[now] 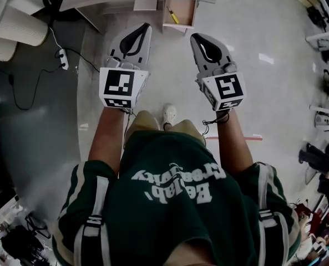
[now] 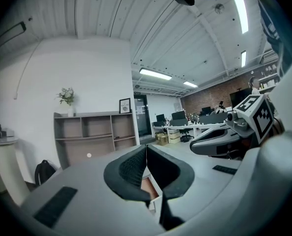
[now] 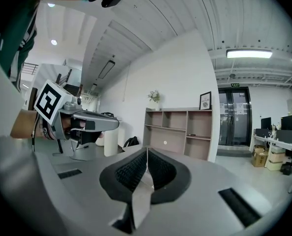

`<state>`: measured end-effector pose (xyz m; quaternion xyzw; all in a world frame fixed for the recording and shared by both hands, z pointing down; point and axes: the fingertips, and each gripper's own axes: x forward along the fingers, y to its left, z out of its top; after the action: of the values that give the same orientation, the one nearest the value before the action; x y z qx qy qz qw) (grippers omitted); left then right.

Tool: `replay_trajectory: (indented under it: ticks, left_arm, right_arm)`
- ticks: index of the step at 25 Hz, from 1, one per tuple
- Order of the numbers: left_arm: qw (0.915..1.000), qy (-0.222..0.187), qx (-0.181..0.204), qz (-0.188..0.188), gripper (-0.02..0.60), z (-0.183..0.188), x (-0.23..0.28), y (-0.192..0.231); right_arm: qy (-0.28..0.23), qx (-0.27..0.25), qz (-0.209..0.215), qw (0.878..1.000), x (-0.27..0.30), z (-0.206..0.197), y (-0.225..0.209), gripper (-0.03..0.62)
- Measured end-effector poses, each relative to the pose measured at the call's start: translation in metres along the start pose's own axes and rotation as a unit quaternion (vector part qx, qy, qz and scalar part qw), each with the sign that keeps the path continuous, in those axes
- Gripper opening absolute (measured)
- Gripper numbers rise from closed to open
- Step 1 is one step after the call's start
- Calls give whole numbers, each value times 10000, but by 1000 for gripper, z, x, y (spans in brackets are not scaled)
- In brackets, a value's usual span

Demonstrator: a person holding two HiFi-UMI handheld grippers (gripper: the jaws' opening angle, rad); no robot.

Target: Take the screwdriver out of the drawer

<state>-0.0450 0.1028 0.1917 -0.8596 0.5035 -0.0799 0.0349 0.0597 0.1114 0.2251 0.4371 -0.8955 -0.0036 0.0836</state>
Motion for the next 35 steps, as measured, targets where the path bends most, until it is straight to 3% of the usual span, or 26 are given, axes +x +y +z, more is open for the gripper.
replay_trajectory:
  ticks: [12,26,35]
  left_arm:
    - [9994,262,-85,-192,19,-53,93,58]
    - [9972,396,-85,-625,18,-124,234,152]
    - [9960,569,-345,-590,18,-176,295,167]
  right_arm:
    - [390,99,-53,9992,102,-40,-39,35]
    - [892,160,-515,9946,259,-86,-116,35]
    - [1283,222,-364,9908,304,-148,-146,37]
